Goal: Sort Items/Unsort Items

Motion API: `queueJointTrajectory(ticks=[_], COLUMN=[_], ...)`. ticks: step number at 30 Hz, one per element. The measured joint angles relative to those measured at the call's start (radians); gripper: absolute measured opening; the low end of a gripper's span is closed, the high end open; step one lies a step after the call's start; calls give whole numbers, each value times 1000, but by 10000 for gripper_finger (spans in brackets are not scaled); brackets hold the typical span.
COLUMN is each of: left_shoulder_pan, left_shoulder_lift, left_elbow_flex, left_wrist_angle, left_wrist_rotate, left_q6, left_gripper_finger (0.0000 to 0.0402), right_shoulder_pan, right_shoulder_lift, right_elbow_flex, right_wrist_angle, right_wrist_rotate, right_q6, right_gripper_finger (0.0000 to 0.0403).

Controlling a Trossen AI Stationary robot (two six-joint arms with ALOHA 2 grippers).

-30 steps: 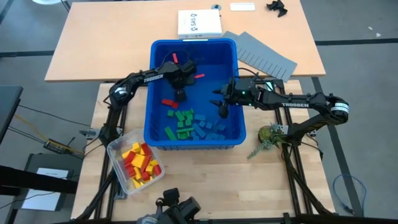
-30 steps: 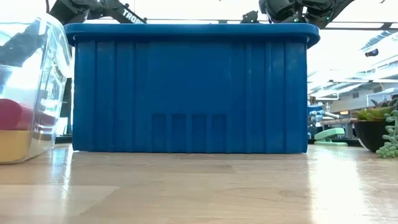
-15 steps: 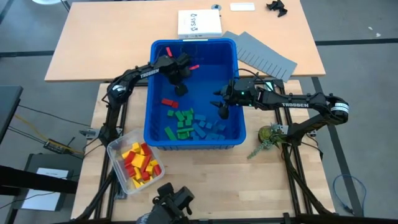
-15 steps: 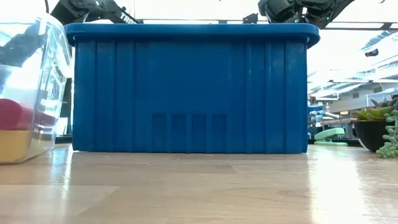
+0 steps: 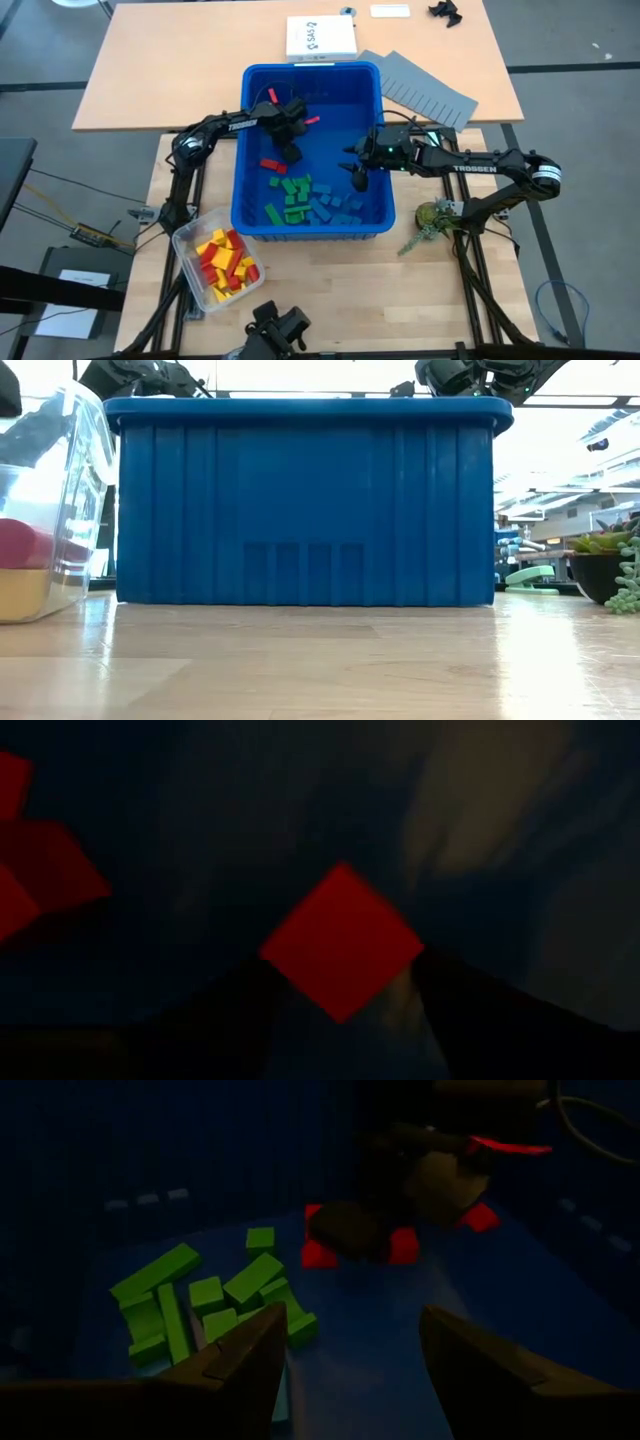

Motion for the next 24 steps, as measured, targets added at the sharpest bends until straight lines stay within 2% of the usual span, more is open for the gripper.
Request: queueJointTrajectory(ticks=[5,16,18,24], left_shoulder_pan=[-3,-23,-36,-62], left_shoulder_lift=[-1,-21,-56,-135], left_elbow_flex=[-13,-2,1,4], left_wrist_angle=[29,65,82,95], left_wrist_rotate=[6,-15,-18,-20], left_q6=[0,-2,0,-5], left_gripper_finger=[209,15,8,23], right_shoulder_pan=[0,0,0,0], right_shoulder_lift=[0,0,0,0], right_elbow_flex=[0,0,0,0], right_wrist_angle=[0,-4,-8,-8], right_wrist_rotate=[0,0,0,0], right_q6=[-2,-8,-9,-9], right_gripper_finger=[229,229,229,229])
